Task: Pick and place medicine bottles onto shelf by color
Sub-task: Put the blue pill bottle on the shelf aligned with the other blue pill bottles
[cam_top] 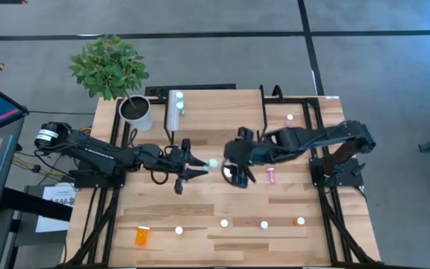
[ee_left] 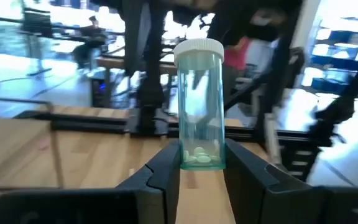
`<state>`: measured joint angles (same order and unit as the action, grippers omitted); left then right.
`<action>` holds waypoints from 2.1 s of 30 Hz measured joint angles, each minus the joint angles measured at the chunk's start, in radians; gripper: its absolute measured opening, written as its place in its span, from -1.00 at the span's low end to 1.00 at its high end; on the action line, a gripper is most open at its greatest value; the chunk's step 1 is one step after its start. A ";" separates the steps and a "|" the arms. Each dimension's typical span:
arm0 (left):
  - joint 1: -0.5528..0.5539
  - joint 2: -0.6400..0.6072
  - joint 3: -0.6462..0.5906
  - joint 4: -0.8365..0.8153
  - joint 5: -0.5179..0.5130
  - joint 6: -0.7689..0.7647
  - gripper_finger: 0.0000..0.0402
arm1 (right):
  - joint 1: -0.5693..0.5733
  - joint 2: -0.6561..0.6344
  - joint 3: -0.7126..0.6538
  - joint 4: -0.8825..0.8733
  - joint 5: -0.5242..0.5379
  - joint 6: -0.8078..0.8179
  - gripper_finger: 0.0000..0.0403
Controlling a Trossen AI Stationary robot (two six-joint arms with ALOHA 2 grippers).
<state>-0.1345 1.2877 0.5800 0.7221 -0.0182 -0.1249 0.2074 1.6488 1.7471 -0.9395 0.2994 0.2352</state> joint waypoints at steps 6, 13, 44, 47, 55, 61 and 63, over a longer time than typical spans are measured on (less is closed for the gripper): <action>0.000 0.000 0.000 0.016 0.014 0.011 -0.56 | 0.078 -0.073 -0.159 0.137 0.068 0.019 0.19; -0.003 0.000 0.000 0.057 0.013 0.038 -0.56 | 0.117 -0.254 -0.545 0.593 0.094 0.029 0.19; -0.002 0.369 -0.076 0.791 0.008 -0.009 -0.57 | 0.087 0.017 -1.004 2.145 0.102 -0.218 0.19; -0.002 0.368 -0.076 0.779 0.013 0.008 -0.57 | 0.079 0.017 -1.004 2.145 0.119 -0.198 0.19; -0.002 0.368 -0.076 0.766 0.013 0.019 -0.57 | 0.064 0.017 -1.004 2.144 0.119 -0.168 0.19; -0.007 0.368 -0.038 0.689 0.012 0.018 -0.56 | 0.065 0.017 -1.004 2.144 0.118 -0.156 0.19; -0.013 0.368 -0.005 0.618 0.012 0.018 -0.56 | 0.065 0.017 -1.004 2.144 0.117 -0.156 0.19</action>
<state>-0.1470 1.6554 0.5748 1.3403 -0.0065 -0.1073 0.2722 1.6657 0.7429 1.2041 0.4167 0.0796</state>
